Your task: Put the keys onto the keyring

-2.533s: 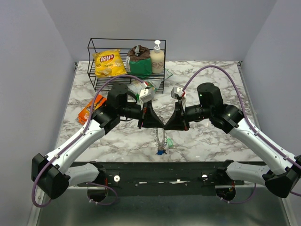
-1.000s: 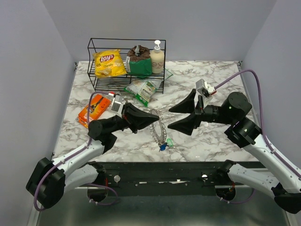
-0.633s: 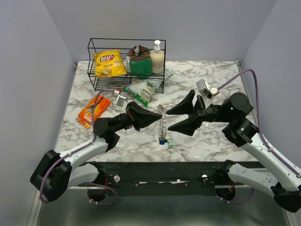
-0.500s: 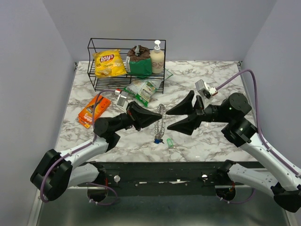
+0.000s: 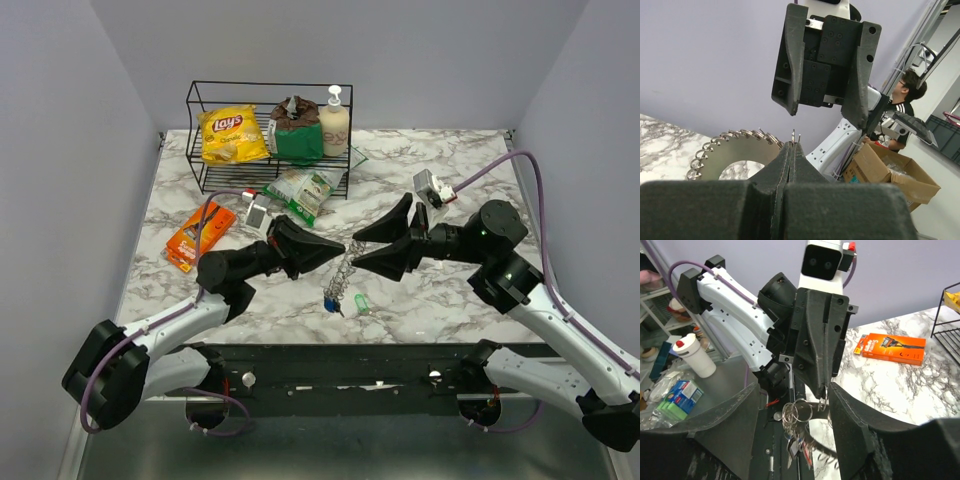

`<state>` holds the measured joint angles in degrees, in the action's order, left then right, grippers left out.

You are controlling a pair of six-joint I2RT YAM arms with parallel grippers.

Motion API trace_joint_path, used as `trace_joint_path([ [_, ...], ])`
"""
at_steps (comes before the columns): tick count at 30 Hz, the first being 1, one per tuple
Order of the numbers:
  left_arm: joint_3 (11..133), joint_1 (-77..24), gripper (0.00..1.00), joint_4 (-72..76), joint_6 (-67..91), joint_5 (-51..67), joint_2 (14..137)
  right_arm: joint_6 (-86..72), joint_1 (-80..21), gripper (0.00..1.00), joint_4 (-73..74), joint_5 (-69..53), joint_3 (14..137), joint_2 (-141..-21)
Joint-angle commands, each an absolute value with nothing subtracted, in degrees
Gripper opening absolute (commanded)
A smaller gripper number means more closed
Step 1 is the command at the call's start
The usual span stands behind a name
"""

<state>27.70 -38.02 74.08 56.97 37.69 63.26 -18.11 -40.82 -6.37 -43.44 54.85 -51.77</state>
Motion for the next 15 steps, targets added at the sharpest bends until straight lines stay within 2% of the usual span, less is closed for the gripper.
trace_joint_path([
  [1,30.2,-38.4,0.0,91.2,55.8,38.1,61.7,-17.1,-41.0,0.64,-6.2,-40.7,54.0,-51.3],
  [9,30.8,-38.7,0.0,90.9,55.8,38.4,61.7,-17.1,-41.0,0.63,-5.5,-41.2,53.7,-52.0],
  [13,30.8,-38.7,0.0,91.0,55.9,38.1,61.8,-17.1,-41.0,0.47,-5.1,-41.2,53.4,-52.3],
  [15,30.8,-38.8,0.0,91.1,56.0,38.0,61.7,-17.3,-41.0,0.43,-5.1,-41.3,53.3,-52.4],
])
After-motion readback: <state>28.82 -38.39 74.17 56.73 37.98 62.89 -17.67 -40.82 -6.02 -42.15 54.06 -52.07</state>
